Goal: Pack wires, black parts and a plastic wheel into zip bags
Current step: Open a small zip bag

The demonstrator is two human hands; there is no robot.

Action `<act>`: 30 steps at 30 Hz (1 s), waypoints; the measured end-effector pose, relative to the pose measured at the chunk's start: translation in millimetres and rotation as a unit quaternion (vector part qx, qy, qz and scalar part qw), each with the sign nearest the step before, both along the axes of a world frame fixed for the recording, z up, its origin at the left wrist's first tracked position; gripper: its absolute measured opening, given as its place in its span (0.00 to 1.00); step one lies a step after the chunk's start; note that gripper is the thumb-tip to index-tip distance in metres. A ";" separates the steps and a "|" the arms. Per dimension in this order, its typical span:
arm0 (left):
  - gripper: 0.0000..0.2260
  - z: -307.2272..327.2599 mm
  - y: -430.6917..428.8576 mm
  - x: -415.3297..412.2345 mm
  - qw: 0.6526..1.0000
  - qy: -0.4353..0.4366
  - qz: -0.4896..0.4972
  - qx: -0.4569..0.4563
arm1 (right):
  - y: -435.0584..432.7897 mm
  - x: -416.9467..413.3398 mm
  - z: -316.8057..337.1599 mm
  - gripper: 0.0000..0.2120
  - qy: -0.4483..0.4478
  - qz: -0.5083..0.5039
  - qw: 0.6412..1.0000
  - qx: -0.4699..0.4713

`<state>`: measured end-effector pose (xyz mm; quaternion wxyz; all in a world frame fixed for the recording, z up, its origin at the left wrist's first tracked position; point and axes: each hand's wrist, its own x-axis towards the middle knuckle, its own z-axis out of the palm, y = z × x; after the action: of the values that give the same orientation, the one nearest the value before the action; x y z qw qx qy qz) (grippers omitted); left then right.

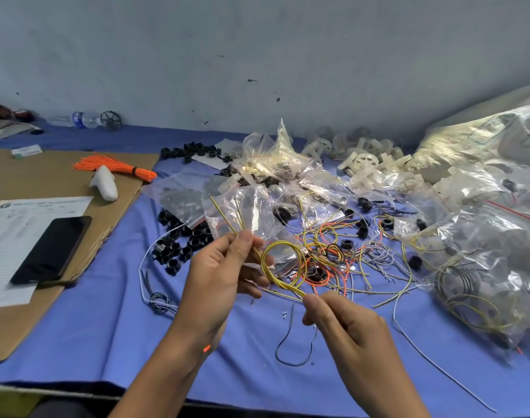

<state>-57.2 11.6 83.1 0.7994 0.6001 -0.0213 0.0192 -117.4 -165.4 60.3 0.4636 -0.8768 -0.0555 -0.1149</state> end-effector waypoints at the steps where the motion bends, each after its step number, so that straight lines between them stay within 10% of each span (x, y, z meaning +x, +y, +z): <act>1: 0.12 -0.4 0.9 0.4 1.000 0.003 0.000 0.000 | 1.2 -0.2 0.5 0.16 0.002 0.004 1.000 0.007; 24: 0.09 -44.9 -0.9 -0.1 0.996 0.072 -0.001 -0.047 | -13.9 -4.2 -39.6 0.15 0.116 0.058 0.992 0.006; 30: 0.11 -56.0 -13.7 -2.4 0.987 0.126 -0.075 -0.062 | -16.7 1.6 -35.1 0.11 0.237 0.144 0.939 0.205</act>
<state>-59.6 -2.1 27.1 0.8308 0.5434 0.0358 -0.1148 -115.8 -182.1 25.1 0.6445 -0.7475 -0.0448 0.1549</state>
